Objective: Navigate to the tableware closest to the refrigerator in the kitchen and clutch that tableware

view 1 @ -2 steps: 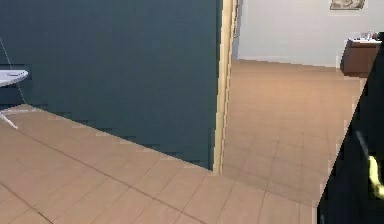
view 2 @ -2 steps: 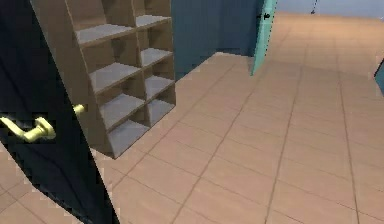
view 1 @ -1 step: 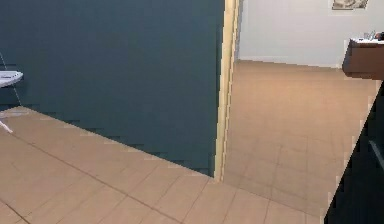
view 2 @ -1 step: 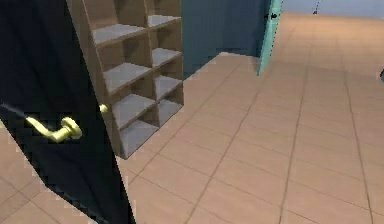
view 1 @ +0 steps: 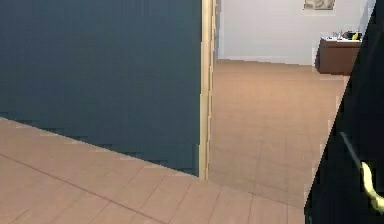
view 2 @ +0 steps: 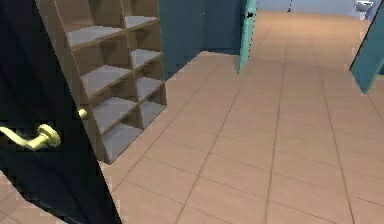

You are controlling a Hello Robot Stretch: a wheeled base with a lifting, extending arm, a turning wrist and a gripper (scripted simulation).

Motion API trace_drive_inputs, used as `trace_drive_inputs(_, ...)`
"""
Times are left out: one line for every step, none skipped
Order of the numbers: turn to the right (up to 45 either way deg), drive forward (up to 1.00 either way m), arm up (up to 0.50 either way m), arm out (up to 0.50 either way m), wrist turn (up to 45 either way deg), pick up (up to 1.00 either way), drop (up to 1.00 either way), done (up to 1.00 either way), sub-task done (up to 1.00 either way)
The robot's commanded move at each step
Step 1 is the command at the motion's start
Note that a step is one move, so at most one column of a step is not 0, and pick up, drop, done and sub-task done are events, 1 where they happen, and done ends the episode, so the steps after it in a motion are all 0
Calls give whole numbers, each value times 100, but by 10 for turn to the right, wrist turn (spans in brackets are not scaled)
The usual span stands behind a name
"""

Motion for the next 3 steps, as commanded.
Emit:
trace_drive_inputs(0,90,0,0,0,0,0,0,0)
trace_drive_inputs(450,0,0,0,0,0,0,0,0)
trace_drive_inputs(0,85,0,0,0,0,0,0,0)
